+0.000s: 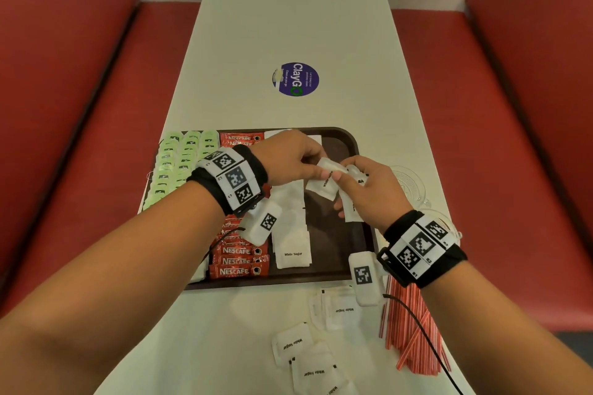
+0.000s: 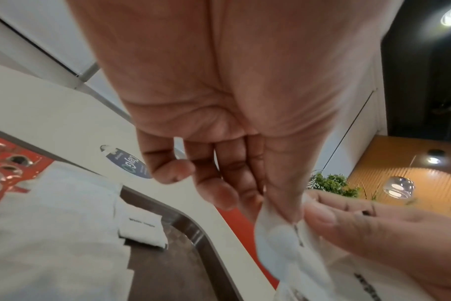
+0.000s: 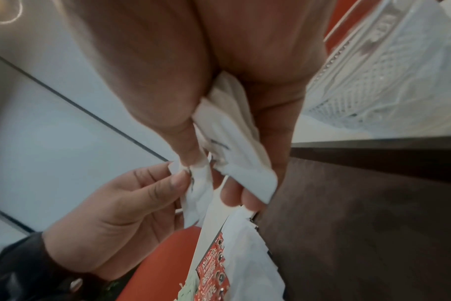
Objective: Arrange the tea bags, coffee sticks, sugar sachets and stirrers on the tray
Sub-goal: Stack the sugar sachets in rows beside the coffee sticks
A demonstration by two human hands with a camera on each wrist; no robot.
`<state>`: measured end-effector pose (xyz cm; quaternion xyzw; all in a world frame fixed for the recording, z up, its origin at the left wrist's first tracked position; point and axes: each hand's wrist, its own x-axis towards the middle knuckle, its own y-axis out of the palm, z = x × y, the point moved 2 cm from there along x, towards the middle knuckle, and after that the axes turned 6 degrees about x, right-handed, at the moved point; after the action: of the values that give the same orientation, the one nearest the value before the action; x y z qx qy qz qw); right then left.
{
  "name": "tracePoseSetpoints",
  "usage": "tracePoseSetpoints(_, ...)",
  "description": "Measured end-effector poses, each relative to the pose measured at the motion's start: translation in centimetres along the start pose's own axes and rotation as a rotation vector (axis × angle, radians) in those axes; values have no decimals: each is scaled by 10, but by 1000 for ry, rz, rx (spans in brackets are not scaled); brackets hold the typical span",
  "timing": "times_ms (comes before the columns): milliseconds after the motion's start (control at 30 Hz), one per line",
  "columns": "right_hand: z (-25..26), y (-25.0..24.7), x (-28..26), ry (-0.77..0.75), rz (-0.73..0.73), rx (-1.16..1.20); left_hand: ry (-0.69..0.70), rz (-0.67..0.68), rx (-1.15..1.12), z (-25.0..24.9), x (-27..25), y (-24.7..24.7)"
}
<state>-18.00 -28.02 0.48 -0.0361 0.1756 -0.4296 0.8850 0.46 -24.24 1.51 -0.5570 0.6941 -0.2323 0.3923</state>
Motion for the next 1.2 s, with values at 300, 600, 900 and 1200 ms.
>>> tracePoseSetpoints(300,-18,1,6,63,25,14,-126,-360,-82,29,32,-33)
tracePoseSetpoints(600,-18,-6,6,80,73,7,-207,-82,248,42,81,-1)
tracePoseSetpoints(900,-15,-7,1,102,78,87,-331,-125,358,49,95,4)
tracePoseSetpoints(1200,-14,-7,2,99,44,104,-291,-28,443,44,94,13)
